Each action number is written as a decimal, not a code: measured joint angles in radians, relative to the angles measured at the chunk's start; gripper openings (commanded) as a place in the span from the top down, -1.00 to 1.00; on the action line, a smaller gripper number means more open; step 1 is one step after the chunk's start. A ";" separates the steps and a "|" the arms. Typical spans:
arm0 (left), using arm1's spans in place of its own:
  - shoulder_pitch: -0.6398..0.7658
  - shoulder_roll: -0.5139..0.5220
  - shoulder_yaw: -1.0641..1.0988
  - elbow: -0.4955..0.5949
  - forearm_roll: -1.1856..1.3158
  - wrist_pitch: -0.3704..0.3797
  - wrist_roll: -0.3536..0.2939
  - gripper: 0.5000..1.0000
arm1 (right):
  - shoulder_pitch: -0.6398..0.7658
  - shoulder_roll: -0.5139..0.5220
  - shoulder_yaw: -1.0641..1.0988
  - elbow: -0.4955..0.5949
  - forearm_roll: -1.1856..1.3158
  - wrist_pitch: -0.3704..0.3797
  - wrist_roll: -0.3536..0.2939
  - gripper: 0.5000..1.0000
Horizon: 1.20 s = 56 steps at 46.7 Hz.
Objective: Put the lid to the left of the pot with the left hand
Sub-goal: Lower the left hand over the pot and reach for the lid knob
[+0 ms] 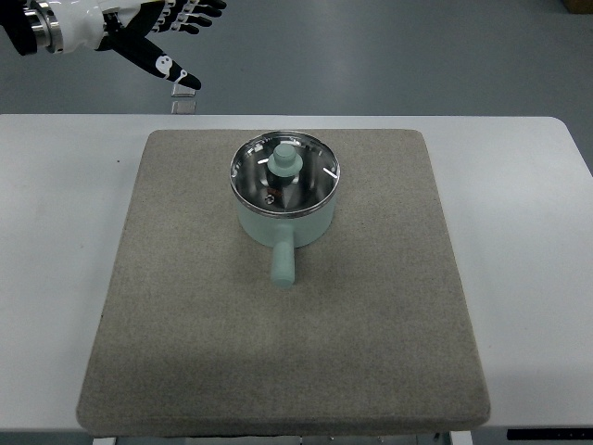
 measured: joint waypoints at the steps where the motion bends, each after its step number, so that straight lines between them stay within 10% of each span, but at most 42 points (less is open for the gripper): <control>1: -0.004 -0.005 0.000 -0.013 0.042 0.000 0.000 -0.96 | 0.000 0.000 0.000 0.000 0.000 0.000 0.000 -0.69; 56: -0.152 -0.229 0.275 -0.203 0.637 0.000 -0.012 -0.89 | 0.000 0.000 0.000 0.000 0.000 0.000 0.000 -0.69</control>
